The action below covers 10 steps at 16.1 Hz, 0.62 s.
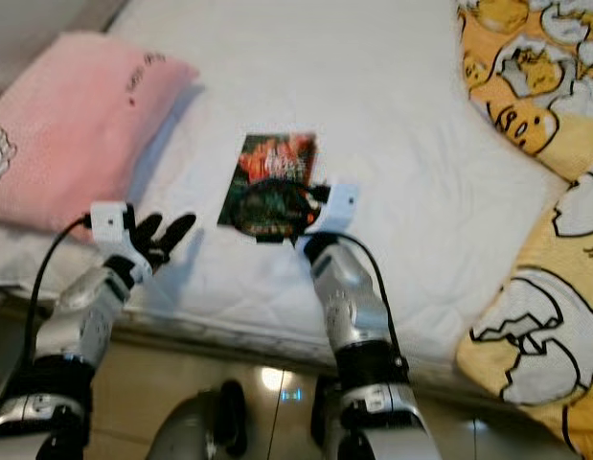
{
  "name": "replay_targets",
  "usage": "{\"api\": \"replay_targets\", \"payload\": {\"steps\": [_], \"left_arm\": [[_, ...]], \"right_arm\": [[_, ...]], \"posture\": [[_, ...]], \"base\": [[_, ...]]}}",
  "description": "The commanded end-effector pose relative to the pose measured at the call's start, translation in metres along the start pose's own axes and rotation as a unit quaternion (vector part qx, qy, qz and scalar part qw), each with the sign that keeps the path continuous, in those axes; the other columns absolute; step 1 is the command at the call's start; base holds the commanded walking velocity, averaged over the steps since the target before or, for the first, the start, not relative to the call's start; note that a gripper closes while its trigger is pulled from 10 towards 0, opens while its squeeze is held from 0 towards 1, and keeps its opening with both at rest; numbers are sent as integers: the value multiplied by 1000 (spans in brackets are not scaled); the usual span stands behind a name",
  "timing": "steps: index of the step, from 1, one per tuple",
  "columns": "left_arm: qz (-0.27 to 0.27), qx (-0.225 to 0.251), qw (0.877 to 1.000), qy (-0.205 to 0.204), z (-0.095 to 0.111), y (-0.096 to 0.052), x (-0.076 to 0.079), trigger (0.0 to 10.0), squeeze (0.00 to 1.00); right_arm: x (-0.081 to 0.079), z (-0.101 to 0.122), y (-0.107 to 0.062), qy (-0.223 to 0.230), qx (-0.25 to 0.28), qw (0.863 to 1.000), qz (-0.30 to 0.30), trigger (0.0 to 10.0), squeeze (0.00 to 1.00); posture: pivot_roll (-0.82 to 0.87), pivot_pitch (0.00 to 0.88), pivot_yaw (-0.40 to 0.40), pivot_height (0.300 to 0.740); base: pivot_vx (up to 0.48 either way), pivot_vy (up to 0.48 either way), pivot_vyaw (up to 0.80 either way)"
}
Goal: Clean up the room
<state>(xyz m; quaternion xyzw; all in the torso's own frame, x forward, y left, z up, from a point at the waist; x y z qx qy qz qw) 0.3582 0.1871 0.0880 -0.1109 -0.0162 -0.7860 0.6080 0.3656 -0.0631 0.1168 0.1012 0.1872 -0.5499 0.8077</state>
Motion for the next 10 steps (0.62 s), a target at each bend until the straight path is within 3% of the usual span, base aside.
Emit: {"api": "replay_targets", "payload": {"steps": [1, 2, 3, 7, 10], "left_arm": [[1, -8, 999, 32, 1, 0, 1, 10000, 0], [0, -7, 999, 50, 5, 0, 4, 10000, 0], [-2, -4, 999, 49, 7, 1, 7, 10000, 0], [0, 41, 996, 84, 26, -3, 20, 10000, 0], [-26, 48, 993, 102, 23, -12, 39, 10000, 0]], "right_arm": [[5, -19, -5, -73, -36, 996, -24, 2902, 0], [7, -20, -7, -109, -32, 993, -37, 10000, 486], [8, -17, -9, -149, -20, 988, -43, 10000, 1000], [28, 4, -21, -222, 44, 967, -119, 10000, 1000], [41, 9, -13, -244, 56, 959, -134, 10000, 1000]], "posture": [[-13, 229, 83, 740], [-18, 225, 82, 740], [-20, 221, 81, 740], [-24, 205, 78, 740], [18, 211, 76, 740]], "base": [[0, 0, 0], [0, 0, 0], [0, 0, 0], [0, 0, 0], [0, 0, 0]]}}
Point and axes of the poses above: a point about 5 cm out from each wrist's last joint towards the gripper, its own y axis pointing out of the wrist towards the gripper, its own z axis along the axis of the wrist's last joint, x = y × z, the point moved 3 cm from there along y, pointing out of the wrist towards the gripper, and after that the axes turned 1 degree about y, right-handed, at the moved point
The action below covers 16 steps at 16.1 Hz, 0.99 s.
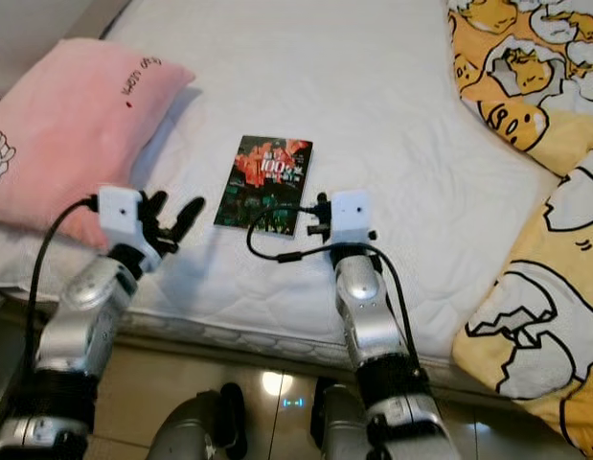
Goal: Clean up the room
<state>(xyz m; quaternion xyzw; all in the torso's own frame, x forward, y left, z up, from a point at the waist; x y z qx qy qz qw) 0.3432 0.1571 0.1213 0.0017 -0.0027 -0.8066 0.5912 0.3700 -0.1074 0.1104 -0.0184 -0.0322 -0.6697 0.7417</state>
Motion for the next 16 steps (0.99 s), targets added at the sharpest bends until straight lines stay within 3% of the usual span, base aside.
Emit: {"api": "replay_targets", "payload": {"steps": [1, 3, 5, 6, 8, 10, 11, 16], "left_arm": [[-6, -12, 1000, 23, -6, -10, 3, 10000, 0], [-9, -24, 998, 53, -12, -33, 1, 10000, 0], [-8, -29, 996, 78, -14, -44, 1, 10000, 0], [-16, -17, 997, 80, -10, -40, 11, 10000, 0], [-21, -4, 996, 83, -3, -25, 19, 10000, 0], [-9, 8, 997, 77, 3, -7, 18, 10000, 0], [-5, 7, 997, 73, 2, -3, 16, 10000, 0], [2, -1, 998, 56, -4, 8, 12, 10000, 0]], "right_arm": [[7, 3, 3, -11, 11, 1000, -17, 10000, 1000], [34, 9, -16, -25, 41, 997, -63, 10000, 1000], [44, 9, -39, -49, 62, 994, -76, 10000, 1000], [53, 6, -68, -64, 73, 991, -94, 10000, 1000], [52, 3, -85, -84, 77, 990, -88, 10000, 1000], [54, -4, -86, -87, 56, 992, -72, 10000, 1000], [53, -3, -81, -90, 54, 993, -60, 10000, 0], [47, -7, -67, -70, 25, 997, -34, 10000, 0]], "posture": [[25, 202, 69, 740], [7, 164, 64, 740], [-14, 120, 53, 740], [-25, 62, 41, 740], [-37, 6, 34, 740], [-64, 0, 44, 740], [-81, 0, 48, 740], [-73, 0, 40, 740]], "base": [[0, 0, 0], [0, 0, 0], [0, 0, 0], [0, 0, 0], [0, 0, 0], [0, 0, 0], [0, 0, 0], [0, 0, -481]]}}
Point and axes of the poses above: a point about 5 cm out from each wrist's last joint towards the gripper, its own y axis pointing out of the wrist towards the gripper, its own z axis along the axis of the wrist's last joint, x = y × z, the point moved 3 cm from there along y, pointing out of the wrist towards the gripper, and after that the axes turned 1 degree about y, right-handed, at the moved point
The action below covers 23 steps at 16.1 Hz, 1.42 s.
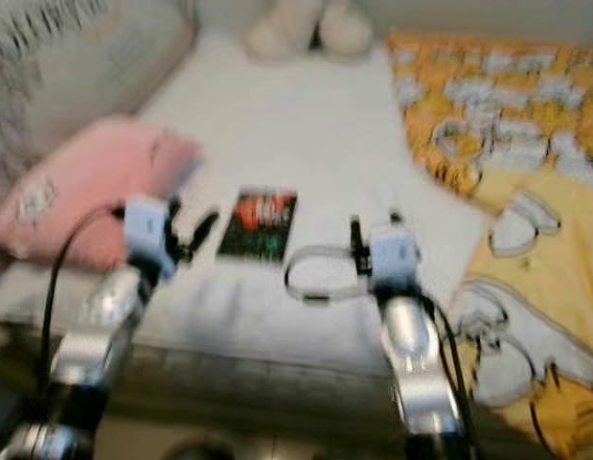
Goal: Clean up the room
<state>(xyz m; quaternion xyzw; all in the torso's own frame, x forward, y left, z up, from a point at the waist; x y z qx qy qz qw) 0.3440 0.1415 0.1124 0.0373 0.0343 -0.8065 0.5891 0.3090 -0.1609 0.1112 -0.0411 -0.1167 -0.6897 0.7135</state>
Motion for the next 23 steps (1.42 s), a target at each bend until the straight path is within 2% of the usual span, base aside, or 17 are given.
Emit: {"api": "replay_targets", "payload": {"steps": [1, 4, 7, 8, 11, 16, 19, 20, 21, 23], "left_arm": [[5, 6, 1000, 10, 3, 2, -4, 10000, 0], [14, -4, 1000, 22, -2, 1, -6, 10000, 0], [30, -11, 999, 15, -8, 0, -15, 10000, 0], [39, -22, 999, 15, -12, 0, -21, 10000, 1000], [79, -51, 996, 3, -21, 6, -37, 10000, 1000], [75, -66, 995, 7, -22, 21, -39, 10000, 1000], [64, -65, 996, -18, -20, 28, -38, 10000, 1000], [64, -64, 996, -20, -19, 28, -39, 10000, 894], [63, -63, 996, -18, -18, 30, -40, 10000, 0], [60, -63, 996, -15, -16, 33, -41, 10000, 0]], "right_arm": [[-3, -7, -1, 14, -19, 1000, 6, 10000, 0], [-8, -9, 1, 12, -23, 1000, 16, 10000, 0], [-13, -9, 1, 28, -21, 999, 30, 10000, 0], [-13, -11, 0, 24, -28, 999, 28, 10000, 0], [-14, -11, -2, 26, -28, 999, 30, 10000, 0], [-16, -10, -7, 25, -30, 999, 38, 10000, 0], [-15, -11, -9, 28, -31, 998, 36, 10000, 0], [-15, -12, -10, 24, -36, 998, 36, 10000, 0], [-15, -14, -11, 26, -43, 998, 36, 10000, 0], [-17, -14, -14, 24, -42, 998, 40, 10000, 0]], "posture": [[-69, 0, 38, 740], [-61, 0, 32, 740], [-66, 0, 30, 740], [-69, 0, 29, 740], [-81, 0, 26, 740], [-113, 20, 31, 740], [-122, 28, 35, 740], [-122, 30, 35, 740], [-123, 34, 36, 740], [-124, 42, 37, 740]], "base": [[0, 0, -644], [0, 0, -650], [0, 0, -658], [0, 0, 0], [0, 0, 0], [0, 0, 0], [0, 160, 0], [0, 480, 0], [0, 480, -731], [0, 480, -706]]}}
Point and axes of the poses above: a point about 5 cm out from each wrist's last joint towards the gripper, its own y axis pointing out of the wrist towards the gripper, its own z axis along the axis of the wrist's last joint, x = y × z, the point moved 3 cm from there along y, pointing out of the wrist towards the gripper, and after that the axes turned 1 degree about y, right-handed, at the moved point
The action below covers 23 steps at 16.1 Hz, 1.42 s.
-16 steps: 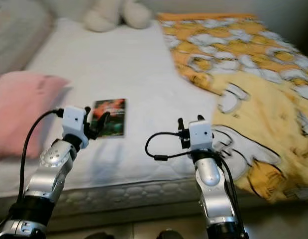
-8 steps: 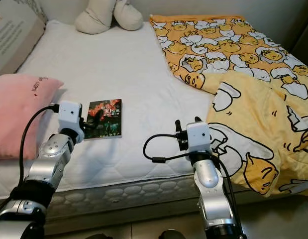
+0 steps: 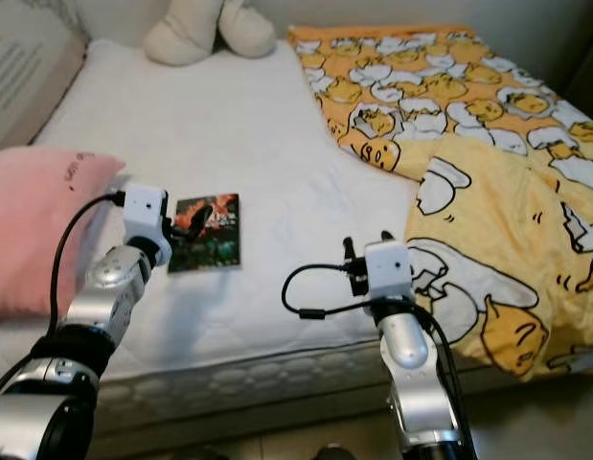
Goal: Clean up the room
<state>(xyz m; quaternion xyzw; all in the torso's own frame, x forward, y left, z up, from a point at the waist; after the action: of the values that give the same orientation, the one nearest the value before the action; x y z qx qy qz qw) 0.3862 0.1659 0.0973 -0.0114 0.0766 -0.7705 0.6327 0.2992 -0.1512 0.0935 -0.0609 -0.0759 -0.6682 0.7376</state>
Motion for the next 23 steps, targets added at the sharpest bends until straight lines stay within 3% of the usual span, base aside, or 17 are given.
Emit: {"api": "replay_targets", "payload": {"steps": [1, 6, 9, 11, 12, 13, 17, 20, 21, 23], "left_arm": [[6, 2, 1000, 1, 3, 1, -7, 10000, 0], [18, -15, 1000, -11, 5, 9, -6, 10000, 0], [42, -71, 994, -67, -10, 11, -9, 10000, 0], [82, -104, 985, -107, -19, 9, -20, 10000, 0], [93, -110, 981, -127, -22, 8, -23, 10000, 0], [91, -108, 972, -189, -22, 9, -21, 10000, 0], [65, -80, 960, -262, -13, 15, -13, 10000, 0], [30, -60, 960, -270, -3, 20, -1, 10000, 0], [10, -73, 963, -259, -9, 19, 9, 10000, 0], [12, -85, 964, -252, -16, 17, 12, 10000, 0]], "right_arm": [[-4, -1, -3, 8, -3, 1000, 5, 10000, 0], [-9, -2, -8, 13, -7, 1000, 12, 10000, 0], [-10, -1, -15, 12, -9, 1000, 16, 10000, 0], [-12, -1, -26, 12, -15, 999, 27, 10000, 0], [-12, -5, -35, 16, -24, 999, 35, 10000, 0], [-12, -7, -45, 22, -32, 999, 38, 10000, 0], [-14, -8, -68, 28, -50, 998, 40, 10000, 0], [-17, -8, -76, 33, -57, 997, 40, 10000, 0], [-22, -7, -77, 58, -60, 995, 49, 10000, 0], [-30, -6, -76, 91, -61, 991, 77, 10000, 0]], "posture": [[-124, 43, 37, 740], [-128, 63, 39, 740], [-144, 111, 33, 740], [-165, 149, 29, 740], [-183, 180, 27, 740], [-201, 206, 25, 740], [-236, 250, 30, 740], [-240, 248, 33, 740], [-234, 243, 36, 740], [-232, 245, 36, 740]], "base": [[0, 480, -719], [0, 96, 0], [0, 0, 0], [0, 0, 0], [0, 0, 0], [0, 0, 0], [0, 0, 0], [0, 0, 0], [0, 0, 0], [0, 0, 0]]}}
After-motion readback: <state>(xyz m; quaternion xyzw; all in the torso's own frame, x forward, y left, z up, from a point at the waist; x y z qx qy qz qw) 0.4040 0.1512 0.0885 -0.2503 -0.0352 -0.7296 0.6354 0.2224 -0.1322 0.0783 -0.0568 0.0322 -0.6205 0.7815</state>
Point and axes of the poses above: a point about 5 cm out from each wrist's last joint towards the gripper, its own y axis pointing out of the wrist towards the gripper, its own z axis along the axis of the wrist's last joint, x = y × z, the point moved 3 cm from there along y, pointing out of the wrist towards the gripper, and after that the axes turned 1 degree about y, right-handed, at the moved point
